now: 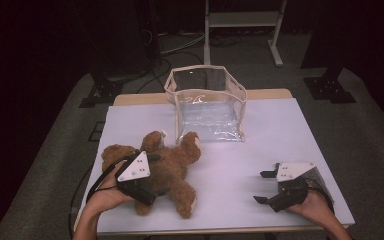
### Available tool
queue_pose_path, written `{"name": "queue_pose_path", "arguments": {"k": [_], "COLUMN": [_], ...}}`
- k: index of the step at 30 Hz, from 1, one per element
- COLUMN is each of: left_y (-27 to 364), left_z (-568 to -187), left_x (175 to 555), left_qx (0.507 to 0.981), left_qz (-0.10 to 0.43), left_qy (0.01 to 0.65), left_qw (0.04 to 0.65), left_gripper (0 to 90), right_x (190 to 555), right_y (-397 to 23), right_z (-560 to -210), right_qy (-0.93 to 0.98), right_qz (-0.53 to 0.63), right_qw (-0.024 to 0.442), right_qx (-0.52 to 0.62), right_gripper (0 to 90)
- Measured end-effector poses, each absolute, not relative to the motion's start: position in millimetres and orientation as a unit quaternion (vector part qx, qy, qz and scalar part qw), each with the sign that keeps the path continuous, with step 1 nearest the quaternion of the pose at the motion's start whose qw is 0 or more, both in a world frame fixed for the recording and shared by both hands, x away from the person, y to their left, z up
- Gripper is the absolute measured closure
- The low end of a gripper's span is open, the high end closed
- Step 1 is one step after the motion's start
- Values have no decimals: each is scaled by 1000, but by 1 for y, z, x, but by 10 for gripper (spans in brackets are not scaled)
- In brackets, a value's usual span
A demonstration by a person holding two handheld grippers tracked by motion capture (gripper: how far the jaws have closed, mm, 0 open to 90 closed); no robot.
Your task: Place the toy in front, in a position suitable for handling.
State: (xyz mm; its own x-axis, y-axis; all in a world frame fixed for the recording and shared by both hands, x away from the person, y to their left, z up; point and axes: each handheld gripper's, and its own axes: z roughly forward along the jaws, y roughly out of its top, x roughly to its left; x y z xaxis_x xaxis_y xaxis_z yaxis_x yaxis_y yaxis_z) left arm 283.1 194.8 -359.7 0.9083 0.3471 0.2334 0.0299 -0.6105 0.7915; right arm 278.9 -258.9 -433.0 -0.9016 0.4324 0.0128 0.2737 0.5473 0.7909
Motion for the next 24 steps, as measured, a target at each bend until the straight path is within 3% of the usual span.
{"name": "queue_pose_path", "arguments": {"k": [16, 24], "left_y": [225, 222], "left_z": [-335, -338], "left_x": [331, 357], "left_qx": [880, 891], "left_qz": [201, 191], "left_qy": [138, 141], "left_qw": [408, 388], "left_gripper": [55, 135], "right_x": [279, 277], "right_y": [-254, -251], "right_z": [-434, -435], "right_qy": [879, 881], "right_qz": [428, 426], "right_qw": [87, 84], "right_qx": [193, 187], "right_gripper": [144, 144]}}
